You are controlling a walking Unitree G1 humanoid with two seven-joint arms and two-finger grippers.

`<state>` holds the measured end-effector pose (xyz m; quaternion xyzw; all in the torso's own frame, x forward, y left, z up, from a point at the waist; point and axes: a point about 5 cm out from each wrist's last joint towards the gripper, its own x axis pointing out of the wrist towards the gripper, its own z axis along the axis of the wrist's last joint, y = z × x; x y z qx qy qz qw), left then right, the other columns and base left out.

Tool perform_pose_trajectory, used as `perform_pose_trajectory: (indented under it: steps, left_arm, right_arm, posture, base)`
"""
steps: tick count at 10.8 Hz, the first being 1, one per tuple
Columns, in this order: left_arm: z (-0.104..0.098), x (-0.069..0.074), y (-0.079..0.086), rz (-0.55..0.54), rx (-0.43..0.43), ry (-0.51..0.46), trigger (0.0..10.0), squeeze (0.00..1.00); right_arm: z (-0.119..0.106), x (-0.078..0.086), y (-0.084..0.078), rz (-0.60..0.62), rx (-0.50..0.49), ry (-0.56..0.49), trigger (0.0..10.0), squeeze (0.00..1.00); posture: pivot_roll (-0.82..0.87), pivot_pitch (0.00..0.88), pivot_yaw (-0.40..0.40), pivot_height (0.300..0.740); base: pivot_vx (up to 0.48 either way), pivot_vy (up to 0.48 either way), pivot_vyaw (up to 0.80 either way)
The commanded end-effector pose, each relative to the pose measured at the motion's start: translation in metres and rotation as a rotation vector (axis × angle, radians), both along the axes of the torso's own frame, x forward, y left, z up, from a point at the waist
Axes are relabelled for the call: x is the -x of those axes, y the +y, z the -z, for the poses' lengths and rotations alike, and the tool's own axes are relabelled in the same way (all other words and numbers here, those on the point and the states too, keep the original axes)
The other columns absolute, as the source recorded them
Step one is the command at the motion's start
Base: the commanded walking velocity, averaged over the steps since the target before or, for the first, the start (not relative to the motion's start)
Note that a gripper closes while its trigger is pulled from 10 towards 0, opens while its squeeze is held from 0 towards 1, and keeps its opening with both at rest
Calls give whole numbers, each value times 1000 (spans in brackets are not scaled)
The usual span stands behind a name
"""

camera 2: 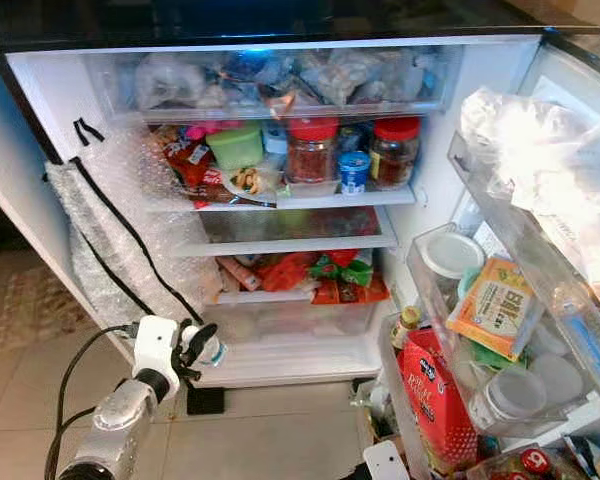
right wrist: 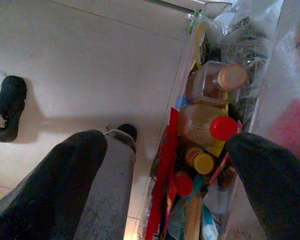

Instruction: Restocking fridge

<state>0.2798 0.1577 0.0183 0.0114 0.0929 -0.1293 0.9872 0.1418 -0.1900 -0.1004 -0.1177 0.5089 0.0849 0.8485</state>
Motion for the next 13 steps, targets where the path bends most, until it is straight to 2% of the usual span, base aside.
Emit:
perform_pose_trajectory:
  steps: [1,9,11,13]
  left_arm:
    - [-2,2,3,-10,21,-9,10000,0]
    - [-6,0,8,-16,-8,-13,10000,0]
    - [-7,-1,8,-14,-9,-18,10000,0]
    - [-10,-2,6,-5,-11,-28,10000,0]
  right_arm:
    - [0,1,-3,32,2,3,10000,0]
    - [2,6,-5,6,85,-5,10000,0]
    - [-1,2,-14,21,112,-14,10000,0]
    - [-6,-3,-30,66,168,-37,10000,0]
  posture:
    - [-43,12,8,740]
    - [-39,7,11,740]
    - [-37,18,9,740]
    - [-39,21,9,740]
  base:
    - [0,0,0]
    - [0,0,0]
    - [0,0,0]
    - [0,0,0]
